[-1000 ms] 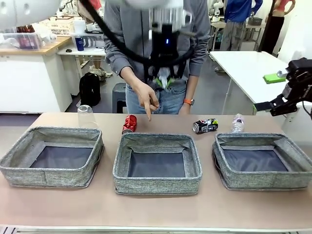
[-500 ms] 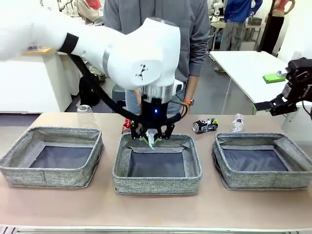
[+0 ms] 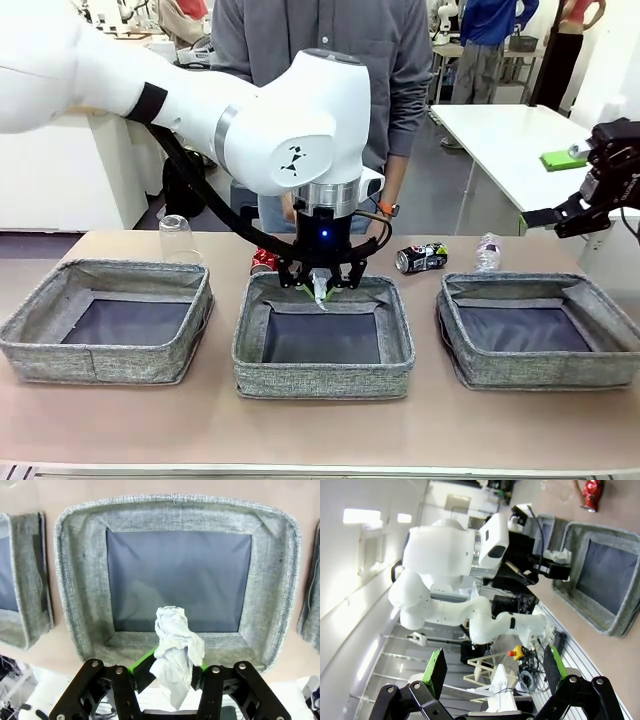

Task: Sort the waste into the appropriate baskets.
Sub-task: Place the picked waste into the Fabric basket indicated by the person.

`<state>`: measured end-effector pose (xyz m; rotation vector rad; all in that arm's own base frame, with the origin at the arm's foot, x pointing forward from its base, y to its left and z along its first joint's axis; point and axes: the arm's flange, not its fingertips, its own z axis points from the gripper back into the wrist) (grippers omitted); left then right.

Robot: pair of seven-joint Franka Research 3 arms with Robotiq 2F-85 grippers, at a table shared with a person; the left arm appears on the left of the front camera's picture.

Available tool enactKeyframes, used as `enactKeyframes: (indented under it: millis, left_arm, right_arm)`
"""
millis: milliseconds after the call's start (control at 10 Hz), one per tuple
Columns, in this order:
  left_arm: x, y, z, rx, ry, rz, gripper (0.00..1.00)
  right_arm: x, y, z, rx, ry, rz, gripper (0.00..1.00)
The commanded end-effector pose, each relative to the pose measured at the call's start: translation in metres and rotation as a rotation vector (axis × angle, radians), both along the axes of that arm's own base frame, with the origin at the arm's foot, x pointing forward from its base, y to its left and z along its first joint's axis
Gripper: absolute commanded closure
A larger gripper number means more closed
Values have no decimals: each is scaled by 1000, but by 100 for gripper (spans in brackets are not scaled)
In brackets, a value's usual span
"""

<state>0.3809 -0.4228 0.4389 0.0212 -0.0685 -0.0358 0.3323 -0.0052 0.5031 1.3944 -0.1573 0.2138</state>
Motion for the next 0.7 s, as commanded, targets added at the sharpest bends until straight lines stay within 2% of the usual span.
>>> enactKeyframes:
  millis: [0, 100, 300, 400, 500, 600]
  left_arm:
    - [-1, 3, 2, -18, 5, -28, 32]
    - [0, 5, 5, -24, -9, -24, 0]
    - [-1, 8, 8, -33, -16, -19, 0]
    - [-2, 9, 8, -26, -19, -22, 7]
    - [-2, 10, 9, -28, -22, -23, 0]
    - [-2, 11, 12, -25, -27, -24, 0]
  right_arm:
    - [3, 2, 2, 21, -29, 1, 0]
    - [3, 2, 2, 21, -29, 1, 0]
    - [3, 2, 2, 21, -29, 1, 0]
    - [3, 2, 2, 21, -29, 1, 0]
    - [3, 2, 2, 21, -29, 1, 0]
    - [3, 2, 2, 21, -29, 1, 0]
